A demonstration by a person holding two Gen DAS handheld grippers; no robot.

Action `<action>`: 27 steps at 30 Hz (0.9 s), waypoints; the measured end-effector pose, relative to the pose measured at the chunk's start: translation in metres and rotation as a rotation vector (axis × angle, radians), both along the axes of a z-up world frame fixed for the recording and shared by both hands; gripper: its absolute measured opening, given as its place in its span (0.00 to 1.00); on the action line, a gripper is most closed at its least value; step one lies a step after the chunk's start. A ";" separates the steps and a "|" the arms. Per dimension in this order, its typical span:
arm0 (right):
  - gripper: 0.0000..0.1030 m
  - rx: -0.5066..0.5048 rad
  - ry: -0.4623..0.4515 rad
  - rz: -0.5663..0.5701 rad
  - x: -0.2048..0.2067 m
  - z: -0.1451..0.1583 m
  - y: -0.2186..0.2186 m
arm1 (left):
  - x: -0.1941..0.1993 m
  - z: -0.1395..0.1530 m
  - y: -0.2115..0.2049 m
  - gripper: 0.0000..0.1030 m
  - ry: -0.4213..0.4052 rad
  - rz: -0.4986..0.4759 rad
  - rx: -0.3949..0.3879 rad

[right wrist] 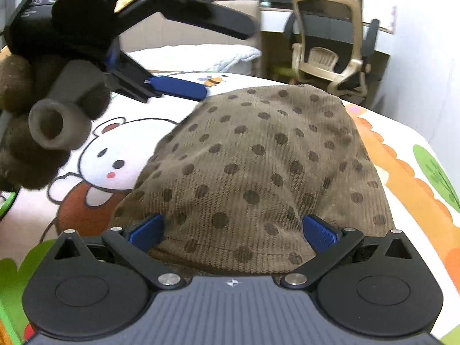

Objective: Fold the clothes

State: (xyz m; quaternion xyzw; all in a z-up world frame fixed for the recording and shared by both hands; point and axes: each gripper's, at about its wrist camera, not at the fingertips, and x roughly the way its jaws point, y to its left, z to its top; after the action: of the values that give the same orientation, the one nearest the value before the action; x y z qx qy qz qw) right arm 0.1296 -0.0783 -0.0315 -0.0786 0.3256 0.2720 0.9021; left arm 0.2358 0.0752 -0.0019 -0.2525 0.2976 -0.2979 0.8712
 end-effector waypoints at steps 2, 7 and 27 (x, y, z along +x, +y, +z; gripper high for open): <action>1.00 0.048 -0.004 0.050 0.002 0.015 -0.014 | 0.005 -0.002 -0.013 0.99 0.019 -0.027 0.032; 1.00 0.013 -0.125 -0.048 0.014 0.041 -0.055 | 0.019 -0.008 -0.031 0.99 0.030 -0.040 0.110; 1.00 0.071 -0.085 -0.112 0.062 0.063 -0.105 | -0.001 -0.003 -0.029 0.99 -0.022 -0.043 0.170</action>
State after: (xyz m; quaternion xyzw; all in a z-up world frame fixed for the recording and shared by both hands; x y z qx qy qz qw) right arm 0.1918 -0.1836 0.0318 -0.0397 0.2810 0.2292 0.9311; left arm 0.2351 0.0466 -0.0049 -0.1678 0.3176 -0.2931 0.8860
